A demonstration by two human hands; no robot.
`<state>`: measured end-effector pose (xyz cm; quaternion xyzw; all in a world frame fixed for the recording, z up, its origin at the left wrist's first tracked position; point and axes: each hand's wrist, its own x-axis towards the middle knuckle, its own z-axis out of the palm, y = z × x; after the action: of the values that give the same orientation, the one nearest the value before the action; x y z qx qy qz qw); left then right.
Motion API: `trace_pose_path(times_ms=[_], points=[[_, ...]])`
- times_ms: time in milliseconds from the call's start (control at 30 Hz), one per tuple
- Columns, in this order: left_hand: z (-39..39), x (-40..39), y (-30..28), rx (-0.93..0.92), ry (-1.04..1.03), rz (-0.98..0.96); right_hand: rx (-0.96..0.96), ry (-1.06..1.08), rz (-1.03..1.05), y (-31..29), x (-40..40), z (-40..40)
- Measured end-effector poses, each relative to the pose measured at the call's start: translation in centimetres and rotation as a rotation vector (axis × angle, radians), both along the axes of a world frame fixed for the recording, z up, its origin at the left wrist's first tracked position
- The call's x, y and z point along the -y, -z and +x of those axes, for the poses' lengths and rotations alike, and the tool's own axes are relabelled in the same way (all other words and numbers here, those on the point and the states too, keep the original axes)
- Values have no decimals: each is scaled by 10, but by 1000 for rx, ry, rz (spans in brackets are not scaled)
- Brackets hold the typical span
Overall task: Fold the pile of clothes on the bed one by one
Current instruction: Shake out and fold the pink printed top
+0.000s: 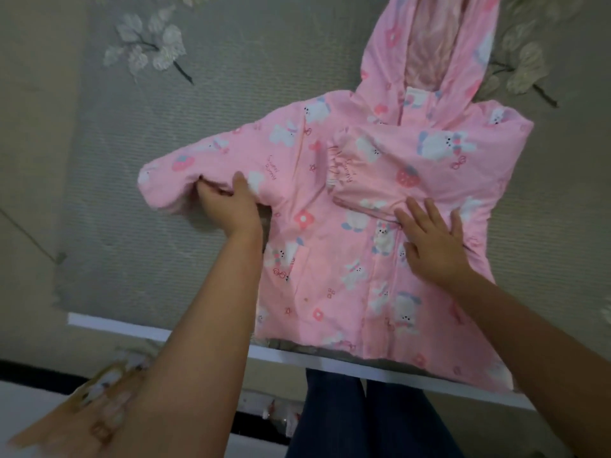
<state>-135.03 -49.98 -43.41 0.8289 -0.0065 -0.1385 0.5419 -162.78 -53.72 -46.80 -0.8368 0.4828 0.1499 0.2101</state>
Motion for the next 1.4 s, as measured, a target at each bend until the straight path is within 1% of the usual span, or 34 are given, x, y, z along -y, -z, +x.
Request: trace_pose_path(times_ms=[67,133,167,200,233,267,300,333,367,400,433,467,500,567,633,700,767,833,900,933,1000,1067,1133,1167,1233,1267,1300,1333,1367,1400], points=[[-29,5,-17,270,326,5,45,-4,41,-4,3,0],[-60,6,-23,556,773,44,217,67,91,-15,6,-5],[-73,5,-20,653,1024,92,326,151,81,-22,7,-11],[-84,5,-18,650,1289,200,413,287,41,-29,9,-19],[-93,6,-13,611,1519,369,459,467,-9,-37,12,-28],[-99,6,-5,619,1684,517,476,657,-49,-44,18,-38],[-100,8,0,623,1759,574,463,816,-85,-48,24,-50],[-100,11,0,612,1784,569,425,916,-127,-51,32,-61],[-99,16,-3,622,1761,469,385,962,-150,-53,42,-69],[-96,23,-6,641,1701,323,361,974,-149,-54,52,-75],[-91,31,-7,701,1613,186,352,967,-136,-54,64,-76],[-85,42,-7,778,1526,108,354,946,-124,-53,78,-74],[-81,52,-8,842,1483,106,371,915,-124,-52,93,-67],[-80,75,-8,958,1433,152,439,854,-151,-50,127,-45],[-83,94,-2,983,1407,205,494,837,-153,-49,165,-19],[-89,108,6,876,1419,359,542,855,-95,-44,202,6],[-93,118,25,712,1452,562,558,870,-6,-36,232,24],[-96,124,47,657,1437,696,530,912,71,-27,253,36],[-98,126,64,650,1380,721,518,979,111,-20,268,41],[-99,126,67,656,1358,704,548,1010,129,-18,273,41],[-100,125,69,664,1346,675,677,1087,187,-18,277,42],[-100,124,67,666,1349,657,797,1132,292,-23,277,41],[-101,126,63,655,1345,659,863,1021,367,-35,272,41],[-104,124,58,657,1334,663,877,937,376,-42,266,39],[-113,122,44,653,1246,661,869,796,355,-59,248,30],[-118,119,36,592,1200,662,842,698,341,-69,237,24],[-121,115,29,518,1151,624,802,547,316,-80,224,17],[-120,109,22,442,1103,535,741,378,274,-88,213,11],[-114,103,17,336,1040,399,652,213,223,-95,202,5],[-105,96,8,168,944,251,537,68,155,-99,188,0]])
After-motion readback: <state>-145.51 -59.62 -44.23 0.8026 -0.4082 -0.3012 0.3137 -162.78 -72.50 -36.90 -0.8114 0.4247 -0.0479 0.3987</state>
